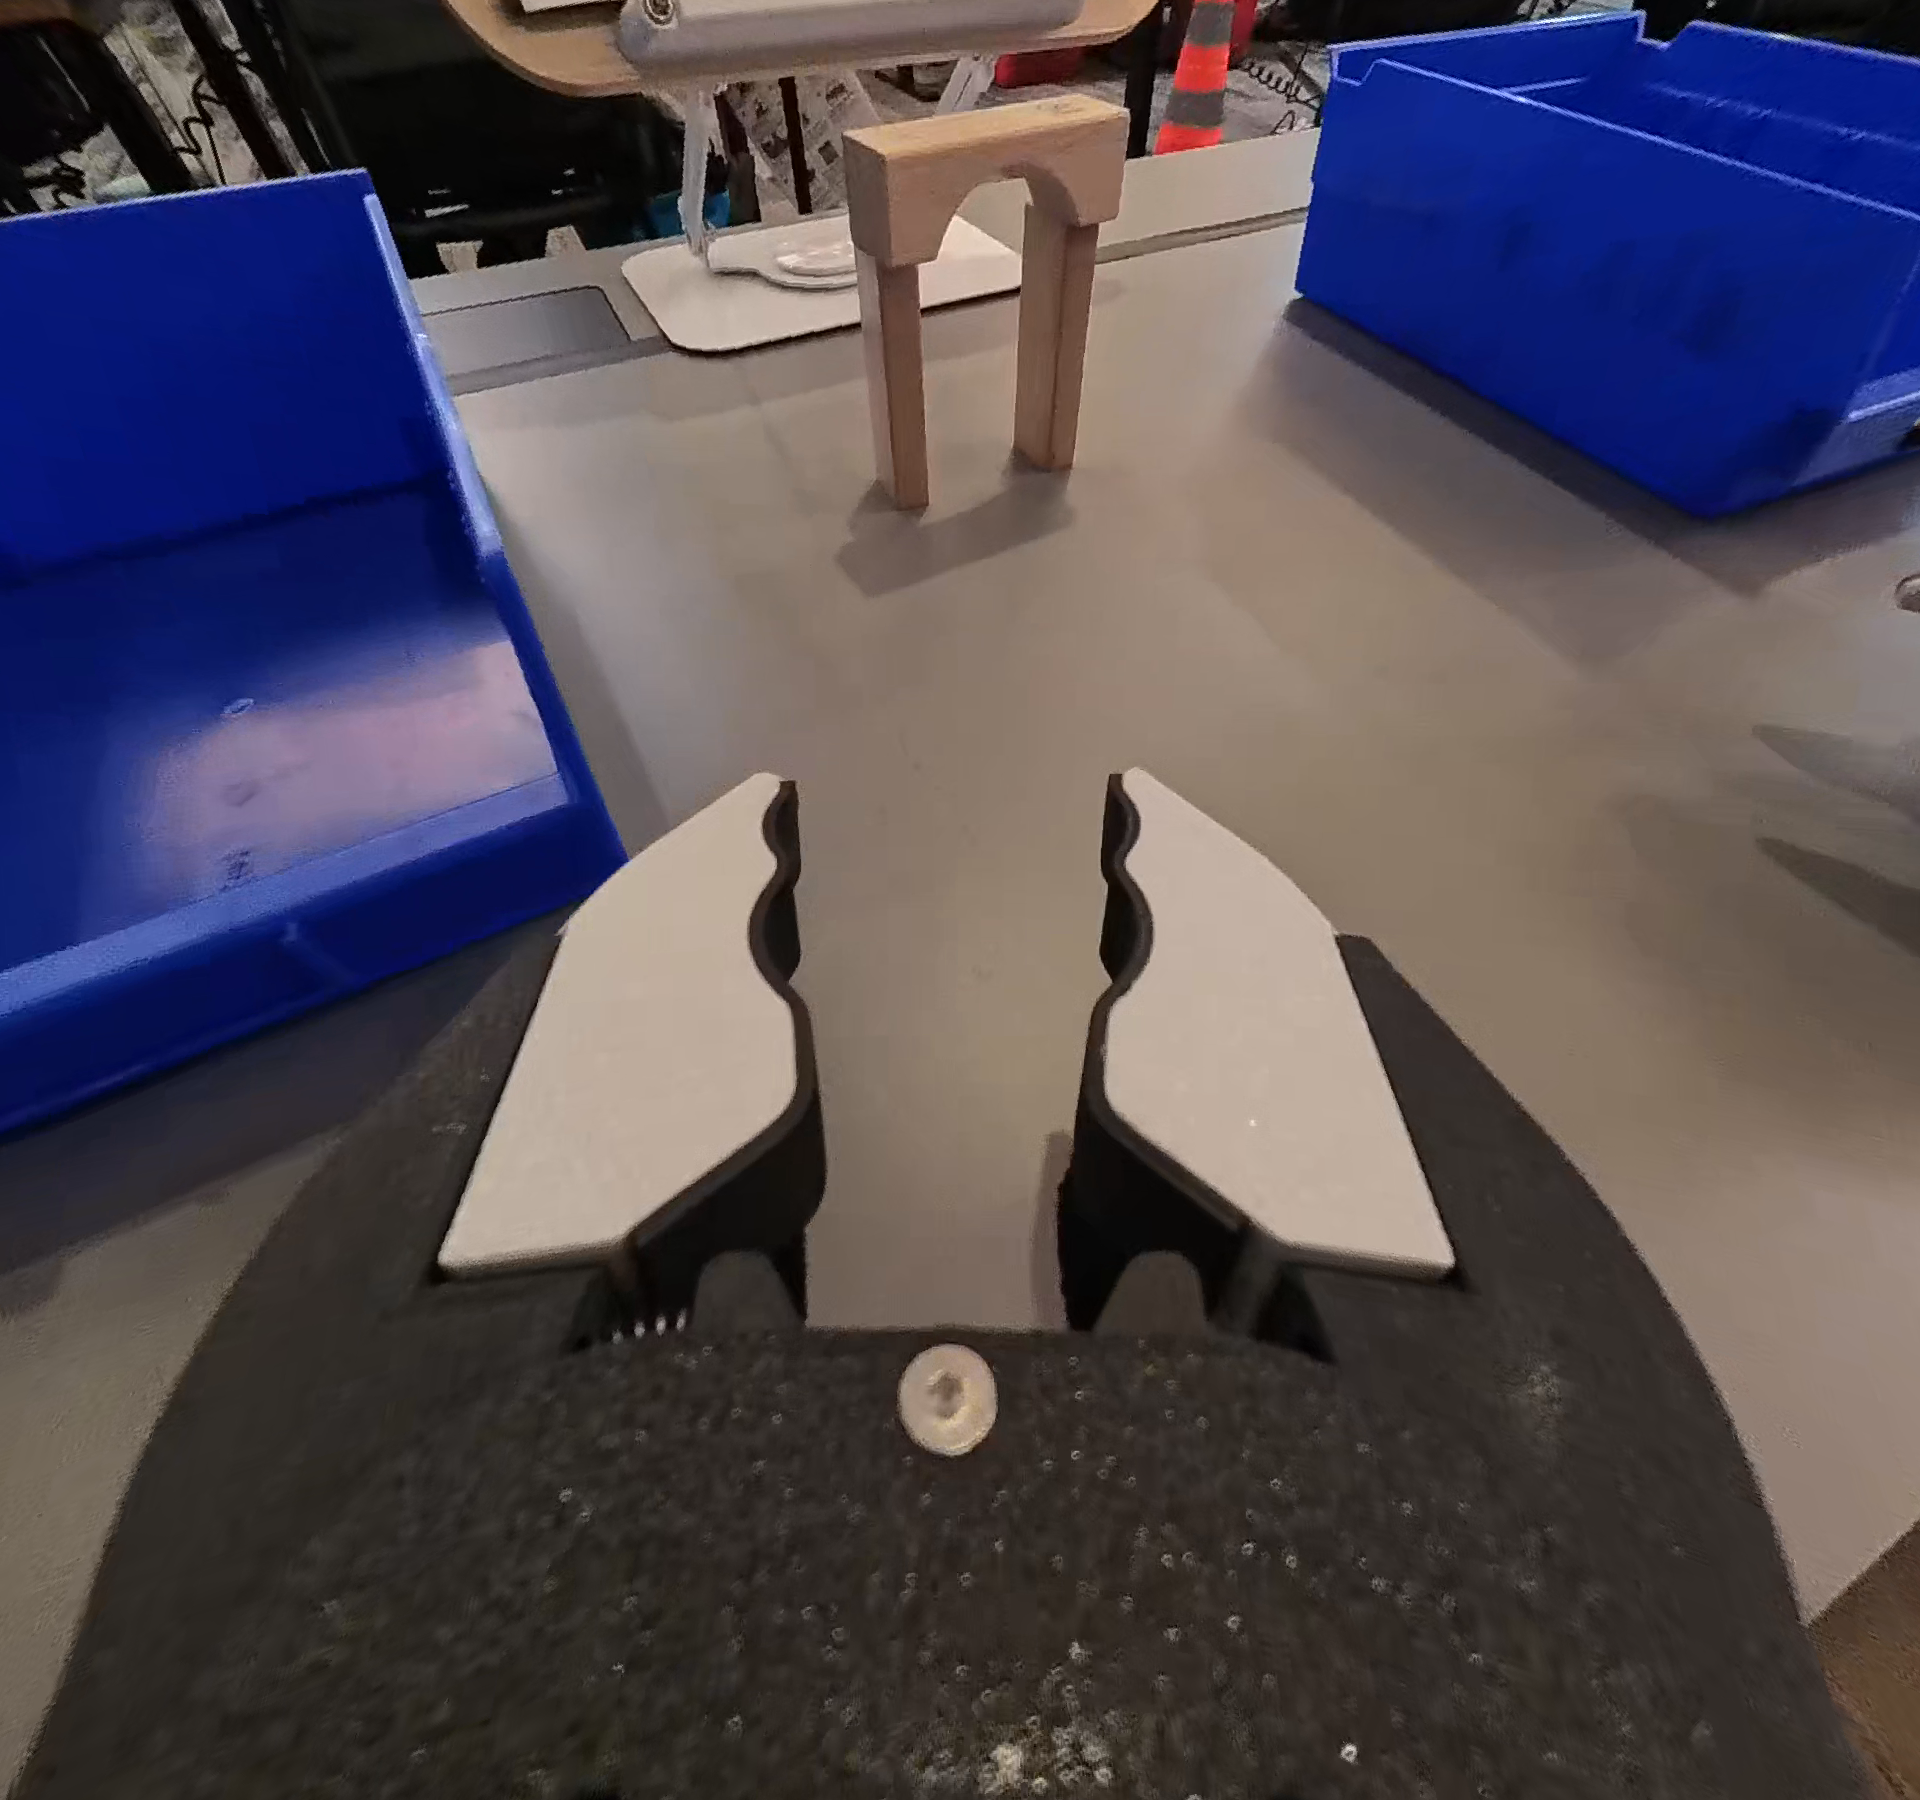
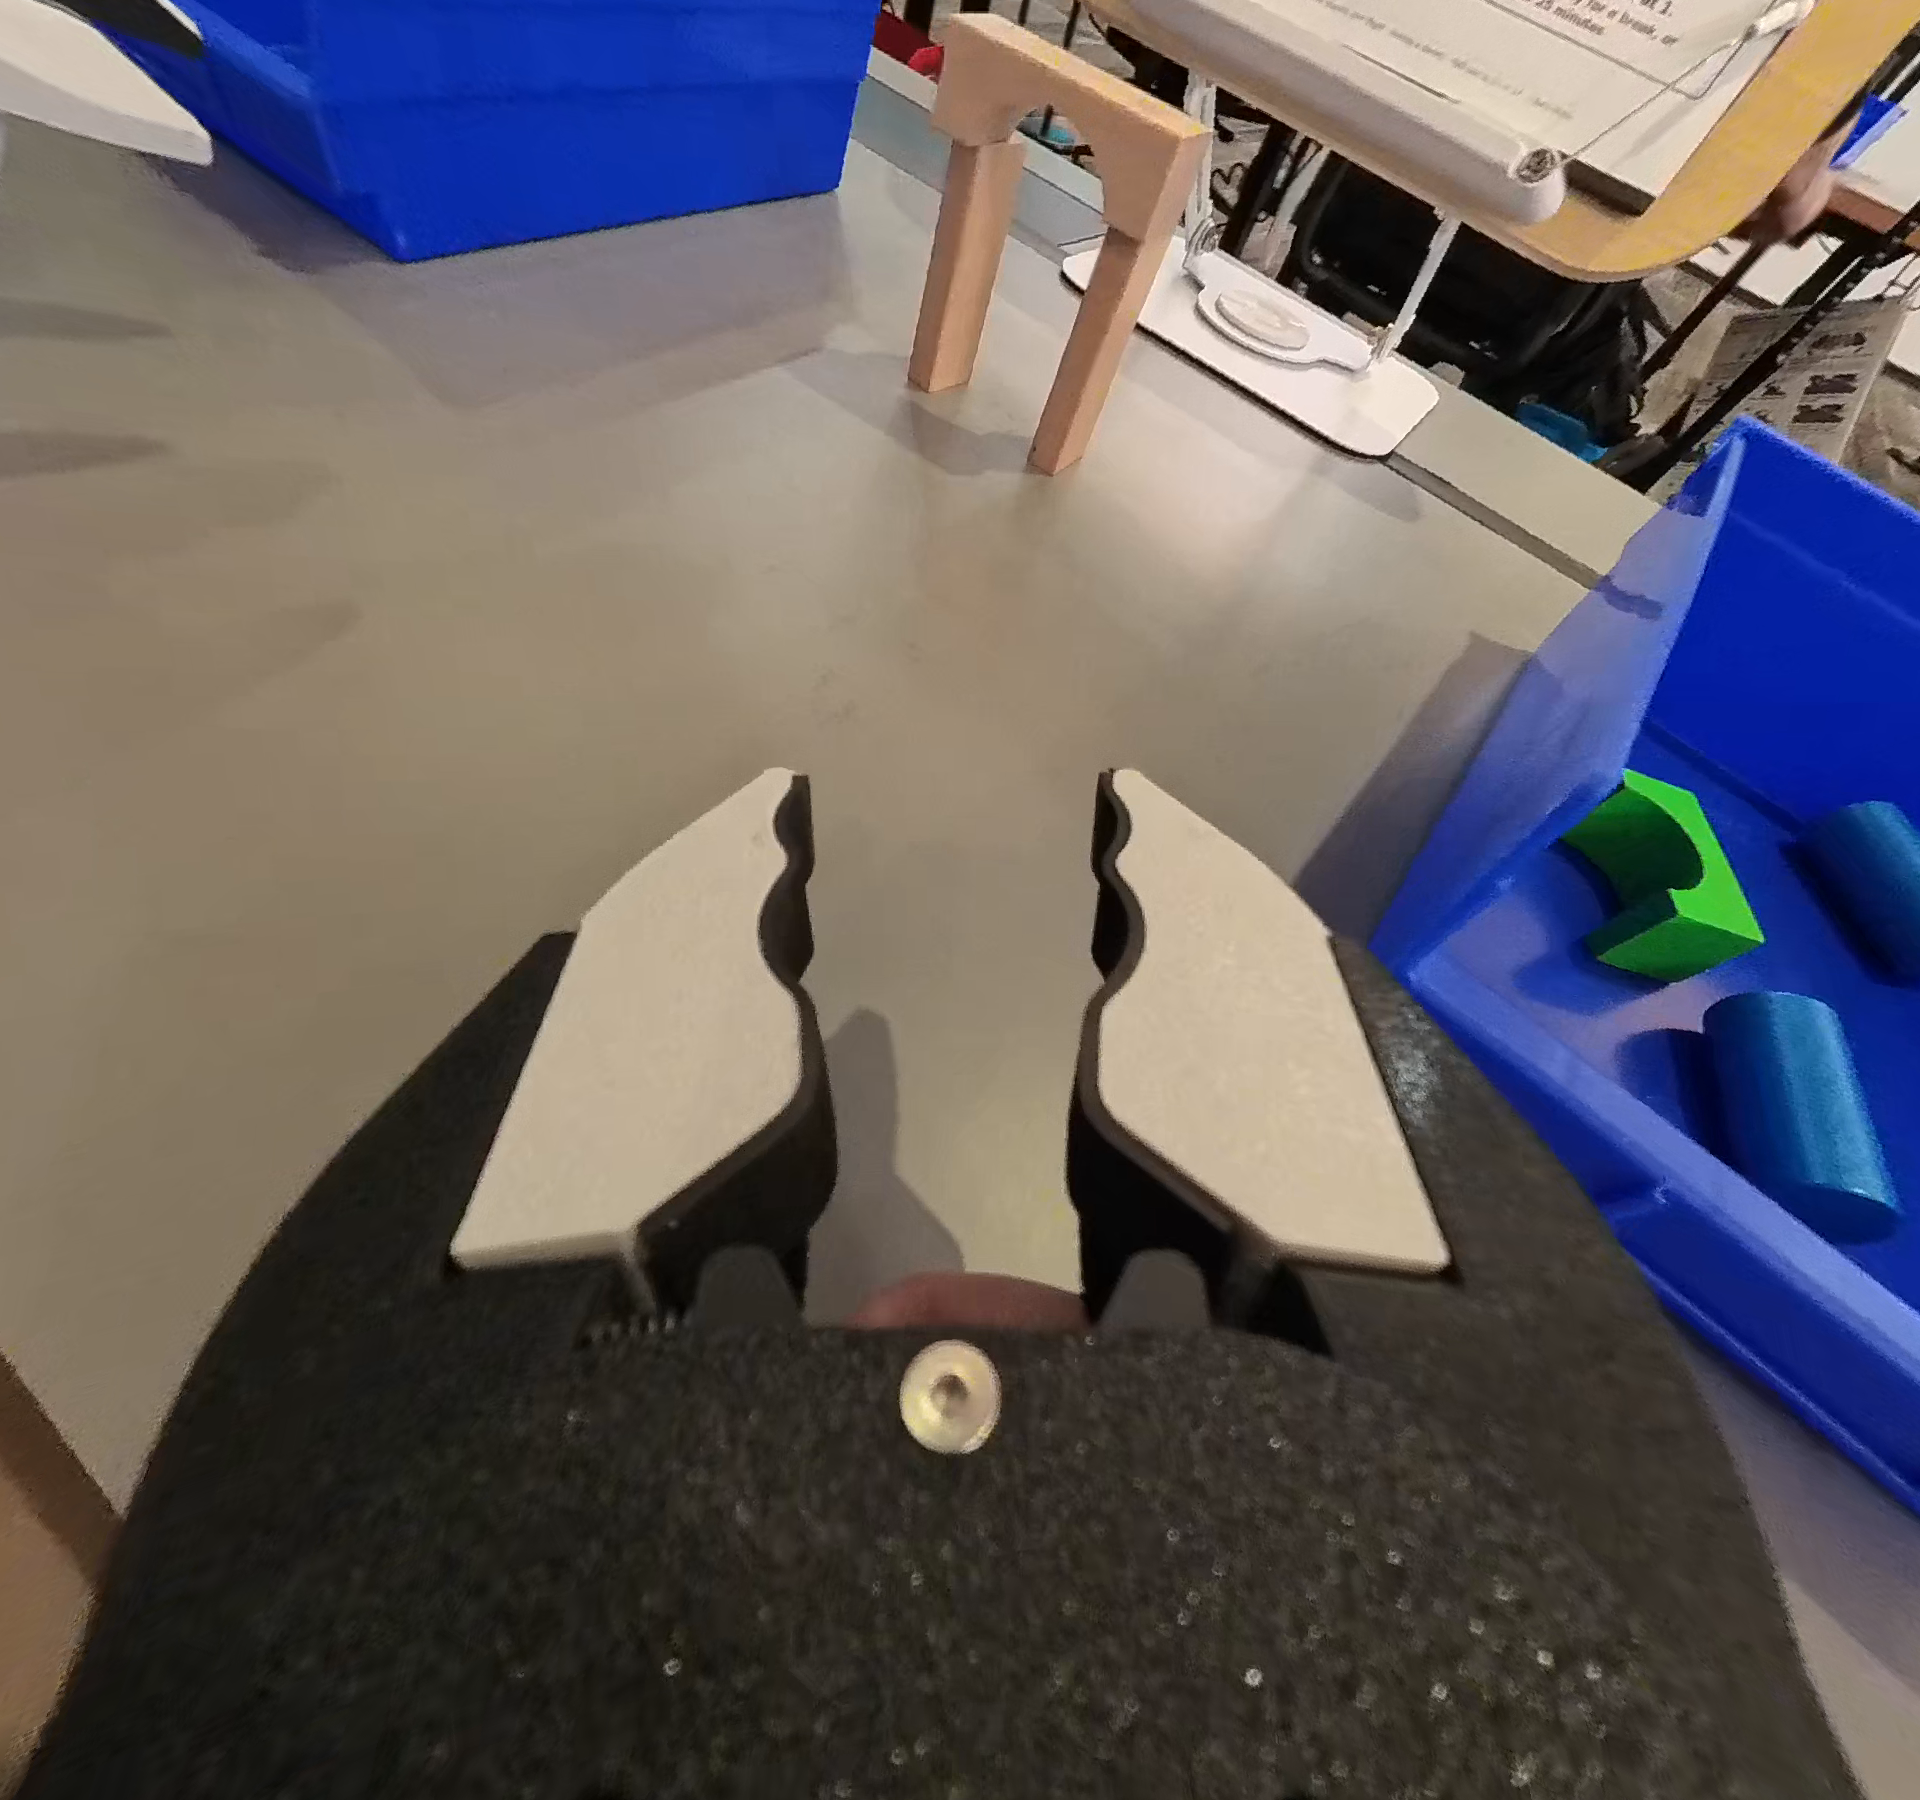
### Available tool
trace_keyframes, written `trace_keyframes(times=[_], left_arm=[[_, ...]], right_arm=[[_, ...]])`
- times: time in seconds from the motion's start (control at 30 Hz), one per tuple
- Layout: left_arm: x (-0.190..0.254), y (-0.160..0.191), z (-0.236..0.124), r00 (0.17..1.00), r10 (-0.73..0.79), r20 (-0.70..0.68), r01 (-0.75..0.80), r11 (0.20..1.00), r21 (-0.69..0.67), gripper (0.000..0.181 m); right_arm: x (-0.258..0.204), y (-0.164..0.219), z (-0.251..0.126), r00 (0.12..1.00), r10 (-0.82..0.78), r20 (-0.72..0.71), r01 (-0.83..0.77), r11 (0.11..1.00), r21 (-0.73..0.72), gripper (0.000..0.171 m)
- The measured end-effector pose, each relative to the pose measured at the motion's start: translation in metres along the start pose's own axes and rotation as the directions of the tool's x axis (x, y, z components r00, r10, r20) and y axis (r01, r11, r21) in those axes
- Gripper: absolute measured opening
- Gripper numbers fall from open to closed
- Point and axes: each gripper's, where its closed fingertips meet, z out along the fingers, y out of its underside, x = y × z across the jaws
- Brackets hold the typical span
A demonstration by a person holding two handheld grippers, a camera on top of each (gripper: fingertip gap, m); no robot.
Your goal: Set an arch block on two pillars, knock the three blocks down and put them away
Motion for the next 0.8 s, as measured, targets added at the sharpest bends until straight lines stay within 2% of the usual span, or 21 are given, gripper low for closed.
trace_keyframes(times=[0.37, 0.5, 0.53, 0.57, 0.67, 0.8], left_arm=[[-0.006, 0.006, -0.003, 1.0, 0.01, 0.03, -0.009, 1.0, -0.023, 0.058], [-0.008, 0.008, 0.003, 0.999, -0.037, 0.024, 0.038, 0.999, -0.039, 0.06], [-0.007, 0.008, 0.006, 0.998, -0.058, 0.007, 0.058, 0.997, -0.045, 0.05], [-0.005, 0.004, 0.012, 0.996, -0.091, -0.015, 0.09, 0.995, -0.046, 0.001], [-0.002, -0.013, 0.048, 0.986, -0.167, -0.002, 0.166, 0.983, -0.073, 0.0], [-0.04, -0.043, 0.12, 0.968, -0.068, 0.24, 0.113, 0.977, -0.181, 0.0]], right_arm=[[-0.009, 0.007, 0.003, 0.993, -0.108, -0.038, 0.106, 0.993, -0.05, 0.051], [-0.011, 0.008, 0.004, 0.992, -0.122, -0.033, 0.12, 0.991, -0.055, 0.052], [-0.011, 0.008, 0.004, 0.992, -0.121, -0.032, 0.119, 0.991, -0.055, 0.052], [-0.011, 0.008, 0.004, 0.993, -0.118, -0.032, 0.116, 0.992, -0.054, 0.052], [-0.009, 0.01, 0.006, 0.993, -0.112, -0.028, 0.111, 0.992, -0.06, 0.052], [-0.006, 0.008, 0.009, 0.994, -0.106, -0.026, 0.104, 0.993, -0.056, 0.052]])
